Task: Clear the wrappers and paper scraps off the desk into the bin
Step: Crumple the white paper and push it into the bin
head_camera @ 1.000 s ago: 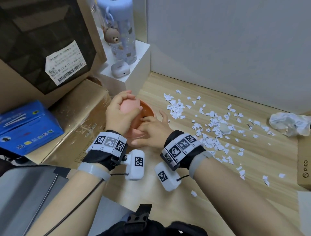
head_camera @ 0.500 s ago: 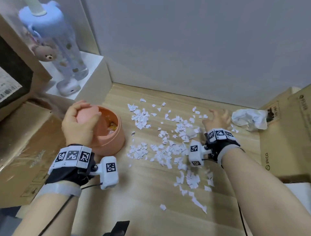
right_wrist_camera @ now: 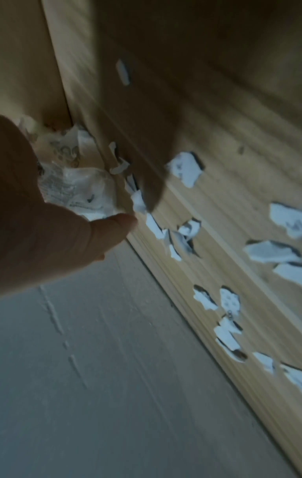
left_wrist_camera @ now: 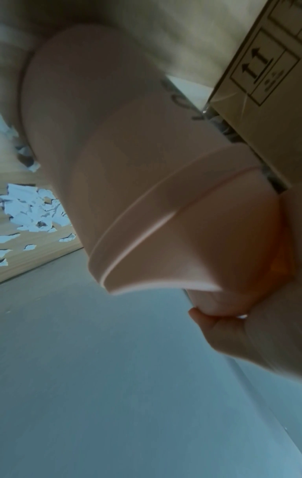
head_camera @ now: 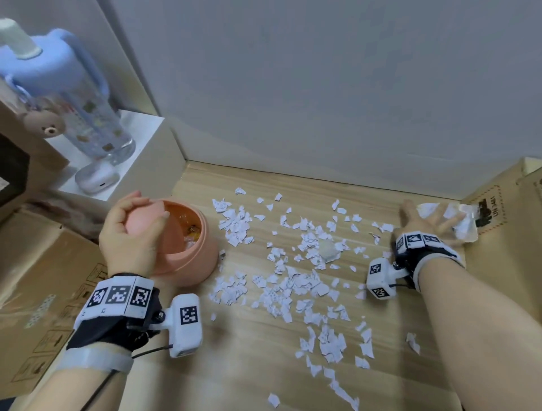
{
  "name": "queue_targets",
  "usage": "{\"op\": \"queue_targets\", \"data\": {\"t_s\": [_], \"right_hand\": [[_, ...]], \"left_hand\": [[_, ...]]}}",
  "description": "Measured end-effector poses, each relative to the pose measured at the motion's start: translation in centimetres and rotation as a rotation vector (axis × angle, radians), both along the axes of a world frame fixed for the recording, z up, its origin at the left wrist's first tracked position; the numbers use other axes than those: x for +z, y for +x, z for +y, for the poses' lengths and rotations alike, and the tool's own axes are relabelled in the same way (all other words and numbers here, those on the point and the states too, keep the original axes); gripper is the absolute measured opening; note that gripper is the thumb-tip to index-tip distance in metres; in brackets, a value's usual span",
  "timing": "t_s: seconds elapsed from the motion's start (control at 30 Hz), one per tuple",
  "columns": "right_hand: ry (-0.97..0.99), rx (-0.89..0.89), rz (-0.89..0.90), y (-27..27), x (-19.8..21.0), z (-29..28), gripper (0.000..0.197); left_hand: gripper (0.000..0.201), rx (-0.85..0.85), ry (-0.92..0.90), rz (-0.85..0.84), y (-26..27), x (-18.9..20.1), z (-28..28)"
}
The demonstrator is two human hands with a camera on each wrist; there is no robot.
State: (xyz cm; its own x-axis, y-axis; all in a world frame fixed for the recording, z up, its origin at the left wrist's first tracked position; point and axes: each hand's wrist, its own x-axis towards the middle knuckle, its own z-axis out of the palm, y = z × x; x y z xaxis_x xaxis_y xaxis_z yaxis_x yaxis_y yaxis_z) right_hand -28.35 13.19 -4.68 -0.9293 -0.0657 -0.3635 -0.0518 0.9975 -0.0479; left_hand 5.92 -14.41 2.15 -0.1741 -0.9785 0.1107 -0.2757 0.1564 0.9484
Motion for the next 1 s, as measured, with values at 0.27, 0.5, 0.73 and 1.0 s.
{"op": "queue_targets", "data": {"t_s": [0.27, 0.5, 0.73, 1.0], "right_hand": [[0.002, 0.132, -0.002, 0.9, -0.6, 0.8, 0.032], [-0.470, 0.256, 0.245, 5.0, 3.3, -5.2, 0.030], [-1.394, 0.408, -0.317, 17.9, 10.9, -14.7, 0.026], [-1.342, 0.415, -0.585, 25.9, 9.0, -18.2, 0.030]], "left_hand": [[0.026, 0.016, -0.006, 0.009, -0.2, 0.0, -0.1], [0.025, -0.022, -0.001, 0.008, 0.0, 0.1, -0.1], [0.026, -0.148, 0.032, -0.019, 0.5, 0.4, 0.0], [0.037, -0.339, 0.145, 0.032, 2.8, 0.6, 0.3]]}}
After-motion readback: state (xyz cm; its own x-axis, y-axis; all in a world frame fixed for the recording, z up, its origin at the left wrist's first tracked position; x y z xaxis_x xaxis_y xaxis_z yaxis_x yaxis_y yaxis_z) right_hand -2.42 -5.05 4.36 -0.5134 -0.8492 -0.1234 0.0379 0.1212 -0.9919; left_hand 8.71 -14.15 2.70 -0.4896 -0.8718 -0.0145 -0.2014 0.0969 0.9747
